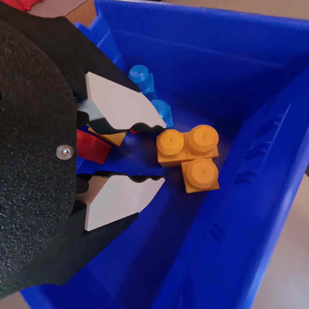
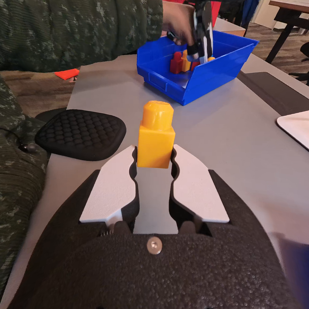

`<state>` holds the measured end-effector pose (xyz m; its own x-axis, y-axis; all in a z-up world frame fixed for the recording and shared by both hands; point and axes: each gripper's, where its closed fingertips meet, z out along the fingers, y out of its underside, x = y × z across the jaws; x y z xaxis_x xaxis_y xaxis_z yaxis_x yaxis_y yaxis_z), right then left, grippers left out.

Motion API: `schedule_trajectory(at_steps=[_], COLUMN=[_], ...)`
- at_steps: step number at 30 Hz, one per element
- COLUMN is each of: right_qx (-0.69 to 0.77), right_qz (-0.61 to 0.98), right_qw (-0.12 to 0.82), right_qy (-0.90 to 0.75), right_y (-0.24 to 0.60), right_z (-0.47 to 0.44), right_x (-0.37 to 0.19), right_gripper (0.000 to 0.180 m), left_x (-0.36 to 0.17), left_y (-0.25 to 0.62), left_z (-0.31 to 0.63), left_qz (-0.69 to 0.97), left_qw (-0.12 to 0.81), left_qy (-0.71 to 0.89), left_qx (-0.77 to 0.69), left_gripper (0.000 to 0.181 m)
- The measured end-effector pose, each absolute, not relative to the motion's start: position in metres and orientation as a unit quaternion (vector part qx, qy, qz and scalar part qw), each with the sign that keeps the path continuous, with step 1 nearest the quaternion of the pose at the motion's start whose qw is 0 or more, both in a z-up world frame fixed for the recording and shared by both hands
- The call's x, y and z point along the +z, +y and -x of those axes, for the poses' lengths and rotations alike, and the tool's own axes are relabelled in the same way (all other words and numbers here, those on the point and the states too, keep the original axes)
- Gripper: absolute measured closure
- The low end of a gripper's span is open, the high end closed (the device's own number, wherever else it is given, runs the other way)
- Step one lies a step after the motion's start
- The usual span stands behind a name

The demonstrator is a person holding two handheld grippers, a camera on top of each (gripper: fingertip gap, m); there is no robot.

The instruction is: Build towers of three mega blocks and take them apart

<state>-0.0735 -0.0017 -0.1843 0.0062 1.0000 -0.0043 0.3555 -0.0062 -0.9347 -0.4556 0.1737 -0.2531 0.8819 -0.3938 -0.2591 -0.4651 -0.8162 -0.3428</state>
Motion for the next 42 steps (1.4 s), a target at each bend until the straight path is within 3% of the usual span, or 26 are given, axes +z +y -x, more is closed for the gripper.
schedule_trajectory(at_steps=[8, 14, 22, 29, 42], right_qx=[0.402, 0.395, 0.411, 0.417, 0.418], right_qz=[0.590, 0.596, 0.581, 0.570, 0.563], right_qw=[0.390, 0.384, 0.379, 0.375, 0.389], right_qy=[-0.582, -0.584, -0.591, -0.600, -0.598], right_y=[-0.002, 0.002, -0.012, -0.023, -0.025], right_z=[0.074, 0.074, 0.083, 0.086, 0.084], right_x=[-0.191, -0.197, -0.192, -0.190, -0.186], right_gripper=[0.142, 0.142, 0.143, 0.143, 0.143], left_x=[-0.269, -0.201, -0.121, -0.136, -0.159], left_y=[0.180, 0.155, 0.053, -0.016, -0.024], left_z=[0.454, 0.441, 0.243, 0.127, 0.097], left_qz=[0.946, 0.921, 0.763, 0.661, 0.642], left_qw=[0.191, 0.265, 0.387, 0.371, 0.352], left_qy=[0.244, 0.276, 0.477, 0.583, 0.606], left_qx=[0.093, 0.071, -0.198, -0.292, -0.311], left_gripper=[0.144, 0.144, 0.144, 0.144, 0.144])
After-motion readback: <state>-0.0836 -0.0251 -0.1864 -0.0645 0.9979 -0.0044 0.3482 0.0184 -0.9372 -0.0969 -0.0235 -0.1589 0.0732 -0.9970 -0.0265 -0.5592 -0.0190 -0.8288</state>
